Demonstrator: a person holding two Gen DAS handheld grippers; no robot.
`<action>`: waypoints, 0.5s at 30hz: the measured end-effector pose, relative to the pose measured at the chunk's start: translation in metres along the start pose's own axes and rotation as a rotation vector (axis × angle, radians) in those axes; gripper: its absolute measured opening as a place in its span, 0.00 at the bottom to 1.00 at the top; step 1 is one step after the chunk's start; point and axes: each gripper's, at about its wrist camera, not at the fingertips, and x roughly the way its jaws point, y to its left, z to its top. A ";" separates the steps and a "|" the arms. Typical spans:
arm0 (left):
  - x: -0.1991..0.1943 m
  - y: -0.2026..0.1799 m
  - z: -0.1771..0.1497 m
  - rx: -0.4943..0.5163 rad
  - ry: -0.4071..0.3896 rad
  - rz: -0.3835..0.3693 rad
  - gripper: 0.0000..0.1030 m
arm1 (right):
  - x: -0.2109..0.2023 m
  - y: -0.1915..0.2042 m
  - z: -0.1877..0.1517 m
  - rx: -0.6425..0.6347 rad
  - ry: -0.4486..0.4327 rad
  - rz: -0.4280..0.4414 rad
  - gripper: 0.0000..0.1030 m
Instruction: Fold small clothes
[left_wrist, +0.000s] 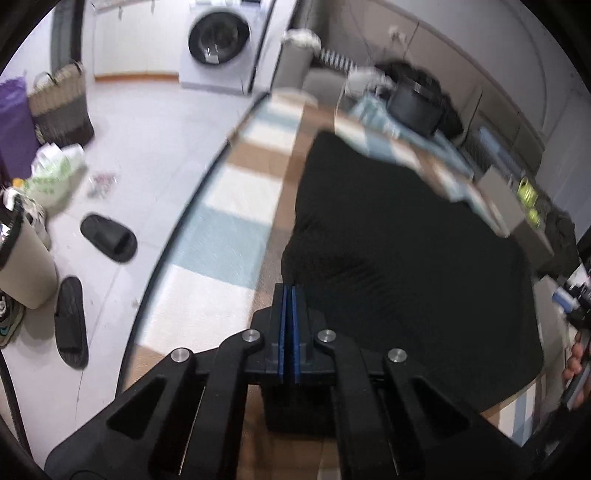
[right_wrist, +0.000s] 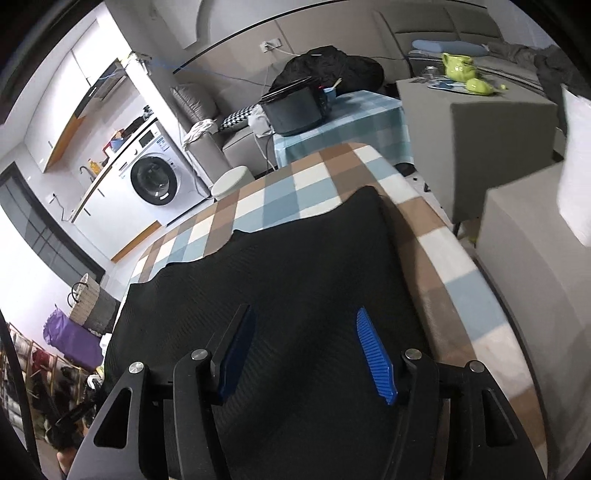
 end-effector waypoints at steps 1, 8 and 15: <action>-0.014 0.003 -0.003 -0.020 -0.031 -0.006 0.00 | -0.006 -0.004 -0.004 0.014 -0.004 0.000 0.57; -0.037 0.019 -0.034 -0.088 -0.003 0.008 0.00 | -0.013 -0.043 -0.030 0.083 0.046 -0.063 0.60; -0.036 0.025 -0.041 -0.113 0.003 0.012 0.00 | -0.012 -0.061 -0.055 0.061 0.114 -0.108 0.60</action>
